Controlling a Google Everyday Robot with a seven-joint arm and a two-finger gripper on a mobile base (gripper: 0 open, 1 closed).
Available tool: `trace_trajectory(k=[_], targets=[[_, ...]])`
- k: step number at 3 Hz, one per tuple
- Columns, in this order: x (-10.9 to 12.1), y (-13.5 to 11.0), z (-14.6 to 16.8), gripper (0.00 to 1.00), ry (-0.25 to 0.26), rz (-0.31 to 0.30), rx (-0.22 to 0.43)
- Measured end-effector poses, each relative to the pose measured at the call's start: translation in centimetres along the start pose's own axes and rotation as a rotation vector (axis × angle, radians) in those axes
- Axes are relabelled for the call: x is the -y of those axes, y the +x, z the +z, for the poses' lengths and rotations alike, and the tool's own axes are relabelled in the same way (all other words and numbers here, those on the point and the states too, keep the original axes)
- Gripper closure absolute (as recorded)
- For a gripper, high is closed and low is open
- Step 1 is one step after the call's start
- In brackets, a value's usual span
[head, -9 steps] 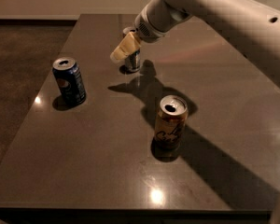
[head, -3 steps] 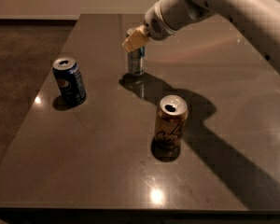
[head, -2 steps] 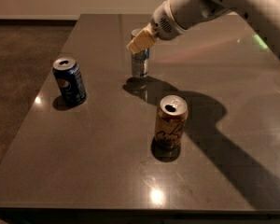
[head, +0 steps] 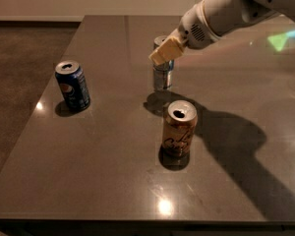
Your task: Move redbull can near orange can
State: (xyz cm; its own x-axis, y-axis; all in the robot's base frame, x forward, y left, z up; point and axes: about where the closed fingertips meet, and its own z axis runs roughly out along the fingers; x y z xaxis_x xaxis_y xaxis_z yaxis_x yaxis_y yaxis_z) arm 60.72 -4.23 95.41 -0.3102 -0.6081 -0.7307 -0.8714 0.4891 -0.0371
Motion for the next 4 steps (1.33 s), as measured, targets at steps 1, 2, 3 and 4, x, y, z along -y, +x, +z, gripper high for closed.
trace_trajectory(k=[1,2,3,4], targets=[[-2.0,1.7,-0.9,1.0,0.023,0.002,-0.015],[-4.0,3.1,-0.7,1.0,0.033,-0.001,-0.013],[-5.4,3.8,-0.6,1.0,0.04,-0.005,0.004],[-6.1,4.1,-1.2,1.0,0.05,-0.007,0.018]])
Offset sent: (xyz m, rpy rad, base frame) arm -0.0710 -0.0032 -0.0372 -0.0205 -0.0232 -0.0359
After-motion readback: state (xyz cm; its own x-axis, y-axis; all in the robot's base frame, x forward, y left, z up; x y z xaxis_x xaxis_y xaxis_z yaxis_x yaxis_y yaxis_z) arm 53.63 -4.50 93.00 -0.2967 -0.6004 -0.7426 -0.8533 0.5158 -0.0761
